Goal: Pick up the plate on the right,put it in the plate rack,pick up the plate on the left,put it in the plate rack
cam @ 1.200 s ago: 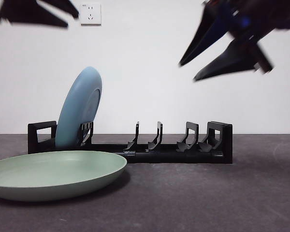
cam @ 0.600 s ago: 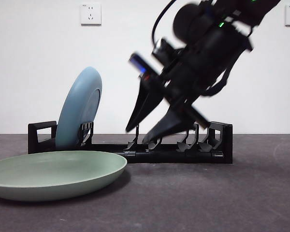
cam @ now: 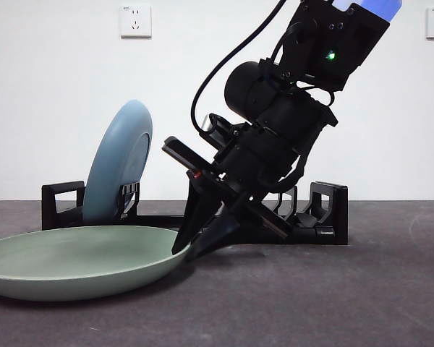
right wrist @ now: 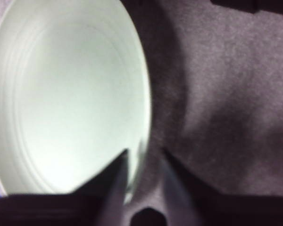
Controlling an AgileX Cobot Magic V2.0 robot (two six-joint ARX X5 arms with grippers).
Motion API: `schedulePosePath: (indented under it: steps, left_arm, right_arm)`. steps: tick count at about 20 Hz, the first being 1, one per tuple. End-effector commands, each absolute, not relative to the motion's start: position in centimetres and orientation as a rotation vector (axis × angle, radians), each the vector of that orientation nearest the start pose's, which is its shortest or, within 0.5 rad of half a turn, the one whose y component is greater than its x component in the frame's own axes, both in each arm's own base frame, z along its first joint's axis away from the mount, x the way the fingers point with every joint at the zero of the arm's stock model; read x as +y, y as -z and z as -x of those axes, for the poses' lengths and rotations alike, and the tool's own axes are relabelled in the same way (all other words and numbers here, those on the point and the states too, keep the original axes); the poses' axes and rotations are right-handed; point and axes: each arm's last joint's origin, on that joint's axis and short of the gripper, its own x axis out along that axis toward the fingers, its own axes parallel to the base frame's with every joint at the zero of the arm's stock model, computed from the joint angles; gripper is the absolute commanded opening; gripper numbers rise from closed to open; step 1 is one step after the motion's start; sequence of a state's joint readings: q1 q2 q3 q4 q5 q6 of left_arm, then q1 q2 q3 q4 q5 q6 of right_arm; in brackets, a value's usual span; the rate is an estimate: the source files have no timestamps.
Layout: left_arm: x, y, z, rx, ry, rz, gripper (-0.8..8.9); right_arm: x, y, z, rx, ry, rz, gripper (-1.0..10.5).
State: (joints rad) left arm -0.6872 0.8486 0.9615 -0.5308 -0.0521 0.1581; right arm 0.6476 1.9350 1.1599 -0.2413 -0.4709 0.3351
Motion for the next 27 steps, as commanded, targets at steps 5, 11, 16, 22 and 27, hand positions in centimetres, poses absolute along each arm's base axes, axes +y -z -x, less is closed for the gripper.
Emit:
schedulePosePath:
  steps: [5, 11, 16, 22, 27]
  left_arm:
    - [-10.6, -35.0, -13.1, 0.353, 0.641, -0.344, 1.93]
    - [-11.2, -34.7, -13.2, 0.367, 0.692, -0.377, 1.93]
    - [-14.4, -33.4, -12.4, 0.412, 0.877, -0.460, 1.93]
    - [-19.8, -30.5, -10.3, 0.466, 1.002, -0.669, 1.93]
    - [-23.3, -27.1, -9.9, 0.523, 0.987, -0.874, 1.89]
  right_arm:
    - [23.8, -14.8, -29.1, 1.254, -0.803, -0.175, -0.1]
    - [21.2, -20.0, -27.6, 1.204, -0.783, -0.091, -0.1]
    - [17.2, -24.6, -27.0, 1.118, -0.741, -0.125, -0.1]
    - [13.8, -27.2, -26.1, 1.086, -0.690, -0.137, -0.1]
    - [13.1, -28.3, -25.2, 1.068, -0.691, -0.140, -0.1]
